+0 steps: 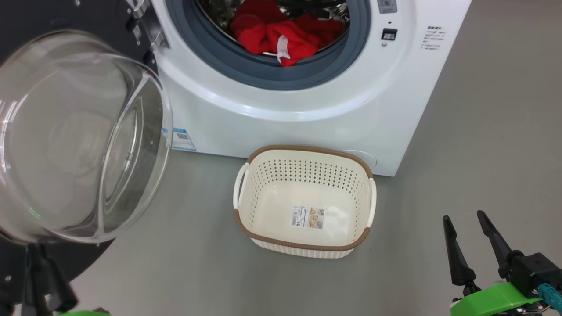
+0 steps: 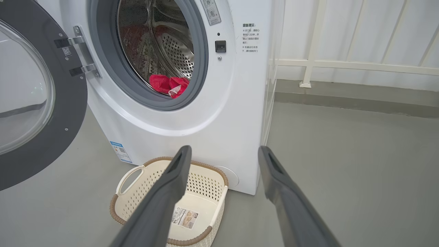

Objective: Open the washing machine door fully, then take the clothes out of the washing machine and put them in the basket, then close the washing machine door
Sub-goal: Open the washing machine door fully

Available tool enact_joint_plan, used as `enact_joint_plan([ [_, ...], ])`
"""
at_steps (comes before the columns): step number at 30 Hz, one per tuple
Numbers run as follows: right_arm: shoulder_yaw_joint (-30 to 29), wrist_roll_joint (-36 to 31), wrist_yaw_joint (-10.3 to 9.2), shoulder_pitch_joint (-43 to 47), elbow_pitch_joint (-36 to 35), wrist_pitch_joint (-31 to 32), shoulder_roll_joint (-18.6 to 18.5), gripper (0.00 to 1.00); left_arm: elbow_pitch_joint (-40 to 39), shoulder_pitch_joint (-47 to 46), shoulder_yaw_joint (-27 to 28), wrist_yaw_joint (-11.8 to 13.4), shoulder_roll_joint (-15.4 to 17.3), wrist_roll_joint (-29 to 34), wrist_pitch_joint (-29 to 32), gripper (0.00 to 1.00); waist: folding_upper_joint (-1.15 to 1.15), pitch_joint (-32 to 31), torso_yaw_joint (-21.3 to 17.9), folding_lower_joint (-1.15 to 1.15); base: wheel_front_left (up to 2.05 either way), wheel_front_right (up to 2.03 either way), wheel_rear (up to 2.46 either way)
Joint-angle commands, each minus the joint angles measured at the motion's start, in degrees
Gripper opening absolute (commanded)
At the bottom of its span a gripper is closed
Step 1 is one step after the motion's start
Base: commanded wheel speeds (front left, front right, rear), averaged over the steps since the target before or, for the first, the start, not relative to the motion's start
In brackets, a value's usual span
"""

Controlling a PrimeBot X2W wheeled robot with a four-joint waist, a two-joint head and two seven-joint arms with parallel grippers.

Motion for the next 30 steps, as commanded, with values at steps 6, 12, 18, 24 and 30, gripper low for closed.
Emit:
enact_joint_plan([
  [6, 1.66, 0.54, 0.02, -0.32, -0.84, -0.37, -0.14, 1.00, -5.06, 2.47, -1.79, 0.00, 0.46, 2.10, 1.91, 1.00, 0.00, -2.02, -1.87, 0.00, 0.00, 0.00, 0.00],
  [12, 2.31, 0.60, 0.02, 0.42, -0.59, -0.37, 0.02, 1.00, -7.76, 4.01, -5.63, -0.41, 0.22, 3.40, 3.95, 1.00, 0.00, -3.79, -4.20, 0.00, 0.00, 0.00, 0.00],
  [18, 2.68, 0.48, 0.02, 1.35, -0.48, -0.37, 0.09, 1.00, -8.36, 4.49, -10.96, -2.28, 0.06, 4.50, 6.42, 1.00, 0.00, -5.39, -6.79, 0.00, 0.00, 0.00, 0.00],
  [24, 2.94, 0.88, 0.02, 2.30, -0.41, -0.37, 0.11, 1.00, -7.83, 4.69, -13.59, -2.46, -0.03, 5.05, 7.90, 1.00, 0.00, -7.08, -9.41, 0.00, 0.00, 0.00, 0.00],
  [30, 2.78, 0.81, 0.02, 3.37, -0.64, -0.37, 0.12, 1.00, -6.50, 4.72, -14.99, -3.57, 0.37, 4.68, 8.95, 1.00, 0.00, -7.94, -11.51, 0.00, 0.00, 0.00, 0.00],
])
